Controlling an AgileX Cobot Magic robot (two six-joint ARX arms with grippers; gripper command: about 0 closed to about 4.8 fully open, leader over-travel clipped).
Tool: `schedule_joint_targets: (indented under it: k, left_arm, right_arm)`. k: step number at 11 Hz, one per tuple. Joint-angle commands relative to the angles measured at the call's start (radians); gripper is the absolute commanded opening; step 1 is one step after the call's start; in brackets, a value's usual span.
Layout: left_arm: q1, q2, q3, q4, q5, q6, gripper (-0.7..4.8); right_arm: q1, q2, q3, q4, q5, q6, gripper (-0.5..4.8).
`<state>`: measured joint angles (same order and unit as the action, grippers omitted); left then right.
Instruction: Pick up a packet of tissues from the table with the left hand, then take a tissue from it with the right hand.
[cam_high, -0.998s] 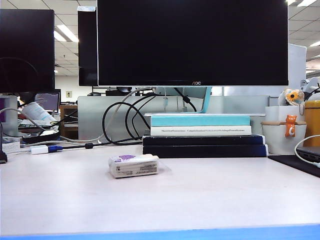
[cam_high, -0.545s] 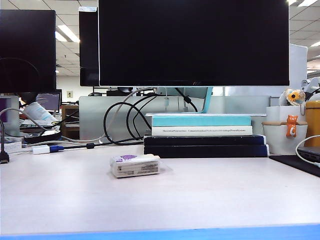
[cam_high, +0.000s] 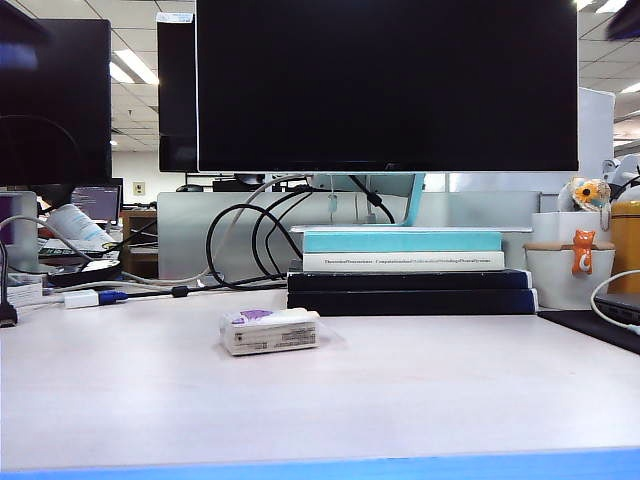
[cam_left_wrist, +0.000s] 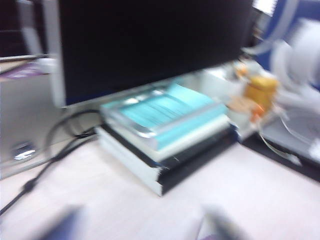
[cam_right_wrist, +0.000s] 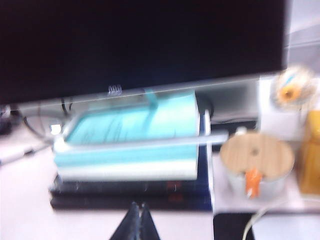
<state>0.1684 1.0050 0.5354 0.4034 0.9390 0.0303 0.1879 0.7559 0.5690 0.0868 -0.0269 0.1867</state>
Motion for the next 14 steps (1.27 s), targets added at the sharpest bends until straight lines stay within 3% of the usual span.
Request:
schedule_joint_targets:
  k: [1,2,3,5,11,14]
  left_arm:
    - [-0.219,0.200,0.004,0.040,-0.100,0.423,4.79]
    - [-0.296,0.280,0.005,0.058,-0.220,0.483,4.79]
    - [-0.312,0.310,0.005,0.069,-0.233,0.491,4.79]
    - [-0.330,0.456,0.014,0.229,-0.209,0.422,4.79]
    - [-0.394,0.578,0.174,-0.002,-0.180,0.433,4.79]
    - [-0.472,0.661,0.186,-0.005,-0.221,0.478,4.79]
  right_arm:
    - [-0.002,0.112,0.023,-0.014,-0.006,-0.024,-0.06]
    - [-0.002,0.146,0.032,-0.020,-0.022,-0.050,-0.06]
    - [-0.002,0.156,0.034,-0.017,-0.037,-0.053,-0.06]
    - [-0.002,0.253,0.046,-0.007,-0.150,-0.056,-0.06]
    - [-0.002,0.335,0.046,0.064,-0.192,-0.056,-0.06]
    - [-0.002,0.336,0.046,0.063,-0.204,-0.056,-0.06]
